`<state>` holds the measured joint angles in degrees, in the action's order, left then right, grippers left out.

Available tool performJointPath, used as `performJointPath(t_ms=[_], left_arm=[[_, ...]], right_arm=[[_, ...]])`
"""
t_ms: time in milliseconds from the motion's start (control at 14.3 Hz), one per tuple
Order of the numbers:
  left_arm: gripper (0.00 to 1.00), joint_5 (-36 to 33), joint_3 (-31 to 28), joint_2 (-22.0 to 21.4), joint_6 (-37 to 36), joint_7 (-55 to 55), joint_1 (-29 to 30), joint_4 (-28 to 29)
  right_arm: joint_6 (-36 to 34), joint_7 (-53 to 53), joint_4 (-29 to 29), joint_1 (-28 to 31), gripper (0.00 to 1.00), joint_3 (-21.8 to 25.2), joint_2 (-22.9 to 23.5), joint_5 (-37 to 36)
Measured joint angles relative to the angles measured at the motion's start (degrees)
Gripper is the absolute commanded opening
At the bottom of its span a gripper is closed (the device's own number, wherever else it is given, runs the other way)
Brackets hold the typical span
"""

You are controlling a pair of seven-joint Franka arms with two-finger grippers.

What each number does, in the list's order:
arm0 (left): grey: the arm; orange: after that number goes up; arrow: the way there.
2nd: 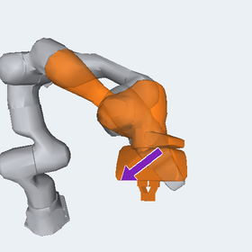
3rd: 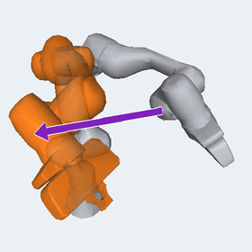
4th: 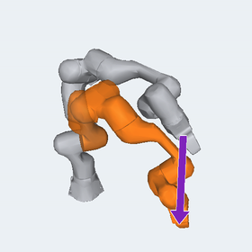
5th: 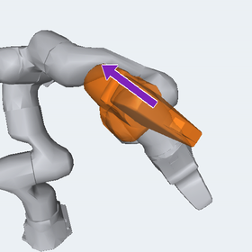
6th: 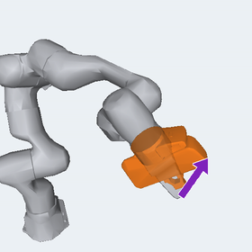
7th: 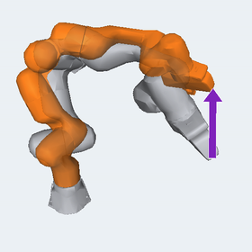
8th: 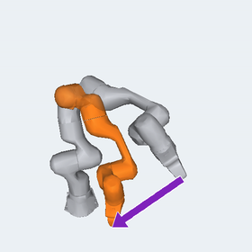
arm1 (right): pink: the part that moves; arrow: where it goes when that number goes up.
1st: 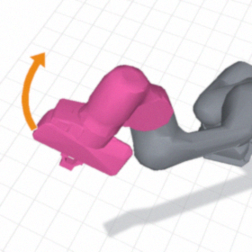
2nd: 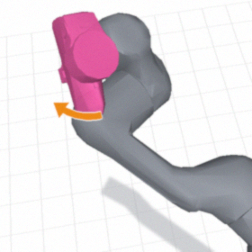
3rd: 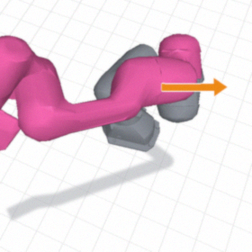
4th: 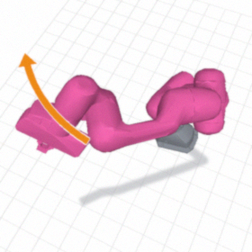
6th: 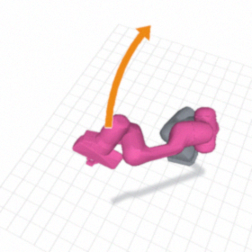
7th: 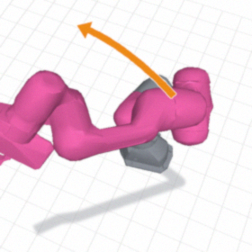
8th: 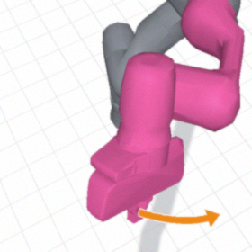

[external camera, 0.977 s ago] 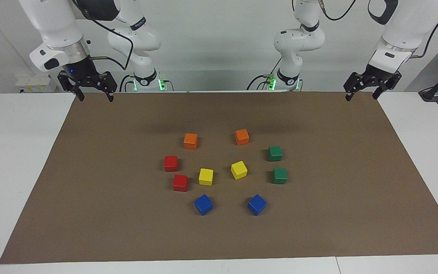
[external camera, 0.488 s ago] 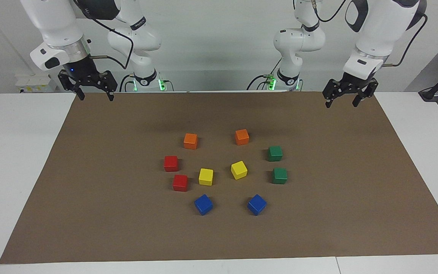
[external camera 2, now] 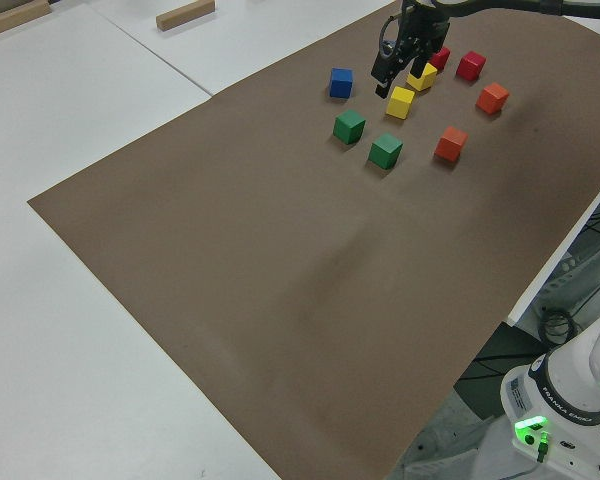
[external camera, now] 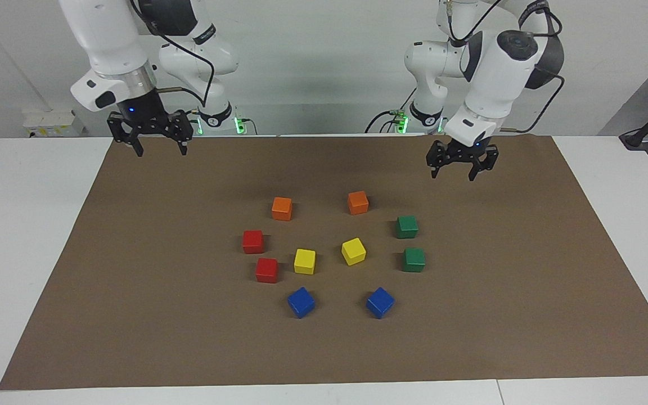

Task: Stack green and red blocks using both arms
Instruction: 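Lower the left gripper onto green block while the right gripper reaches red block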

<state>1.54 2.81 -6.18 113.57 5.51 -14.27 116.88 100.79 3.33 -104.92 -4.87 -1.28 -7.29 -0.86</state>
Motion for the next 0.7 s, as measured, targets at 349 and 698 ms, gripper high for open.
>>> performJointPath(t_ms=[349,698], left_arm=[[1.0,0.06,0.0,7.38,10.08,0.11,-2.48,3.66],[1.0,0.09,0.0,10.44,15.94,1.58,-3.1,5.62]], right_arm=[[7.3,7.6,-2.51,-4.15,1.0,-0.15,6.25,0.09],[13.45,12.19,-3.6,-6.89,1.0,-0.19,13.58,0.33]])
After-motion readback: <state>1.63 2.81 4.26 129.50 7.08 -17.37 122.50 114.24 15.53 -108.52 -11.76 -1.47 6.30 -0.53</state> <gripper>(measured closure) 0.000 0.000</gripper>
